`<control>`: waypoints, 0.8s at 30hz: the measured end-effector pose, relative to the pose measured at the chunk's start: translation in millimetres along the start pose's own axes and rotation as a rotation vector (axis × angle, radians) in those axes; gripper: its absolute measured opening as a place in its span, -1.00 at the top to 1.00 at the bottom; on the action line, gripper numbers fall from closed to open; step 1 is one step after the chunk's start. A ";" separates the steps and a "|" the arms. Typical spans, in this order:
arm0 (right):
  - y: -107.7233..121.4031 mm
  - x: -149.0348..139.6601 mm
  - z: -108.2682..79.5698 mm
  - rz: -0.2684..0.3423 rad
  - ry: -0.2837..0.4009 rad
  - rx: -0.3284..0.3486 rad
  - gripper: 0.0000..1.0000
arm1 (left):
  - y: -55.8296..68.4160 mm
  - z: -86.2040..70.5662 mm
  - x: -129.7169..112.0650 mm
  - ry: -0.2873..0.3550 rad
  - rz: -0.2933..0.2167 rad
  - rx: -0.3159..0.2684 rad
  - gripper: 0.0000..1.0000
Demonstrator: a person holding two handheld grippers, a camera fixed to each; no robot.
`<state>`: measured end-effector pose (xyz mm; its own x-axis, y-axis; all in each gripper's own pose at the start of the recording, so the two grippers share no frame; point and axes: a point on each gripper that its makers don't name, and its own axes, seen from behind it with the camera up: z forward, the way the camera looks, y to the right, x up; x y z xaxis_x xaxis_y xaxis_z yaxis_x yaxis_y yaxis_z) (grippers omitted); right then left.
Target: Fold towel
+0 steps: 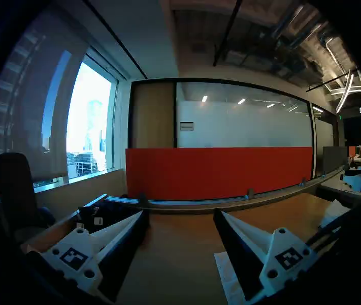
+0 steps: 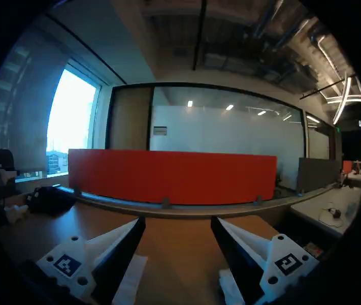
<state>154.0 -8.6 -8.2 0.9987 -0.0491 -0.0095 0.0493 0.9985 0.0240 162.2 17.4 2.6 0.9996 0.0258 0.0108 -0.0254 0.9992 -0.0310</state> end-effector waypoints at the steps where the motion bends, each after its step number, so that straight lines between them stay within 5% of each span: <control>1: -0.6 5.5 -0.5 -0.002 -0.002 0.002 -0.99 | 1.8 0.5 4.3 -0.004 0.000 -0.003 -0.88; 12: -9.7 51.1 0.2 -0.011 -0.013 0.016 -0.99 | 15.5 4.3 33.0 -0.041 0.011 -0.036 -0.88; 24: -25.6 55.2 2.0 -0.042 -0.054 0.075 -0.99 | 29.4 10.6 33.3 -0.107 0.016 -0.113 -0.88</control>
<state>207.8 -36.9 -7.3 0.9947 -0.0939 0.0422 0.0893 0.9910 0.0999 194.7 48.0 12.7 0.9920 0.0506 0.1153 -0.0337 0.9890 -0.1440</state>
